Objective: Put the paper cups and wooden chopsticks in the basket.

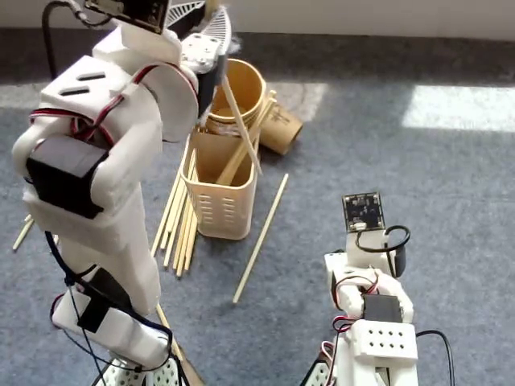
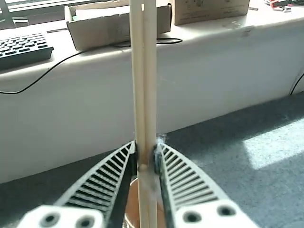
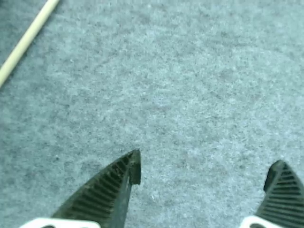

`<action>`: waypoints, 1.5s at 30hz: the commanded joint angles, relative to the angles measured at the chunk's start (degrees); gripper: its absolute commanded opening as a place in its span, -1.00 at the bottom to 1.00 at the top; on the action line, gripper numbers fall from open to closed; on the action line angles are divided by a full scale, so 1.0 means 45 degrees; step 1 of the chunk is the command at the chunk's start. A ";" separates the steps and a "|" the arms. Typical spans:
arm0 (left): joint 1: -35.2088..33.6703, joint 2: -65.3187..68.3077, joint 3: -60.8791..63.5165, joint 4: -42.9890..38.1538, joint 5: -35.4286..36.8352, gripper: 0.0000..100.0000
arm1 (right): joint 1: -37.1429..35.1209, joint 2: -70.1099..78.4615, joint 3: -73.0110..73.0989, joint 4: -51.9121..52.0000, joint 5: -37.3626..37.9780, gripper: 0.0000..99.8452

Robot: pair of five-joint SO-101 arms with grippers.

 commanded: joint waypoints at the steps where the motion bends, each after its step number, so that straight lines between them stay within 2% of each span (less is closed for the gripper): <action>1: -0.0947 -0.0342 0.0811 0.0020 -0.0098 -0.99 | 0.0107 -0.0127 -0.0068 -0.0205 0.0156 -0.21; 9: -0.1221 -0.0459 0.0967 -0.0293 -0.0195 -0.99 | 0.0107 -0.0127 -0.0068 -0.0205 0.0156 -0.21; 14: -0.1260 -0.0479 0.0947 -0.0742 -0.0821 -0.99 | 0.0088 -0.0127 -0.0068 -0.0205 0.0156 -0.21; 21: -0.2842 -0.0479 0.0166 -0.0918 -0.1133 -0.99 | 0.0088 -0.0127 -0.0068 -0.0205 0.0137 -0.21; 27: -0.3077 -0.0479 -0.0205 -0.0527 -0.1524 -0.99 | 0.0088 -0.0127 -0.0068 -0.0205 0.0137 -0.21; 32: -0.2940 -0.0459 -0.0127 -0.0313 -0.1407 -0.99 | 0.0088 -0.0127 -0.0068 -0.0205 0.0137 -0.21; 42: -0.0772 -0.0342 -0.0127 0.0977 -0.1407 -0.99 | 0.0088 -0.0127 -0.0068 -0.0205 0.0137 -0.21; 45: -0.0537 -0.0205 0.0244 0.1153 -0.0742 -0.99 | 0.0088 -0.0127 -0.0068 -0.0205 0.0156 -0.21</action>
